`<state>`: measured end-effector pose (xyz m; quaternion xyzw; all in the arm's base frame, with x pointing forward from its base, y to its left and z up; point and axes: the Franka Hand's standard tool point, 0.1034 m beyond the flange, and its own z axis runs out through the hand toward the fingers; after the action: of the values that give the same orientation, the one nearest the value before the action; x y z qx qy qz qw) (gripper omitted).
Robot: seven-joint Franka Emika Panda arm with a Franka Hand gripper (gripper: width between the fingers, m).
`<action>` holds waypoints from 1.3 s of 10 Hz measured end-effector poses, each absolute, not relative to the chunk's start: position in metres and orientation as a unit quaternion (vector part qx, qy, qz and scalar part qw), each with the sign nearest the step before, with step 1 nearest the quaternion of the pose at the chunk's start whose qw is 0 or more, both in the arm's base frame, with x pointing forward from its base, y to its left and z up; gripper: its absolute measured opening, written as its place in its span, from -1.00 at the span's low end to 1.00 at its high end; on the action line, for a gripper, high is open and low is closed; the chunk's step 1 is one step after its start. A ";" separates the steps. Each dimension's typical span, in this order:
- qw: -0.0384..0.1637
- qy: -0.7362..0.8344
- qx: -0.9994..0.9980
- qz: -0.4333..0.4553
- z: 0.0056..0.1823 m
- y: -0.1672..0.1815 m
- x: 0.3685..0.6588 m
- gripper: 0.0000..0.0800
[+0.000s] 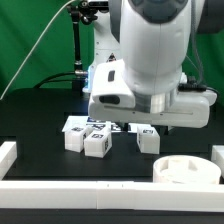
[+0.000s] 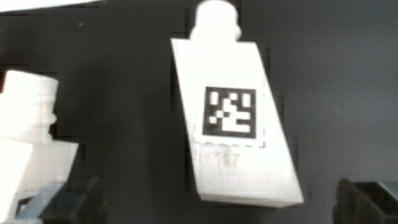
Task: Assemble stool
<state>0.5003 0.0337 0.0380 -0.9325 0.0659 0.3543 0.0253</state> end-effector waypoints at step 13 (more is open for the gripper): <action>0.046 0.059 -0.890 0.449 0.023 0.047 0.492 0.62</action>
Offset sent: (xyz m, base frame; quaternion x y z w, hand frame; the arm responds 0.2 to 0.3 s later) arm 0.0000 0.0000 0.0000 0.0000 -0.1938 0.0000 0.9810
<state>0.4924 0.0466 0.0226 -0.8903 0.0586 0.4493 0.0464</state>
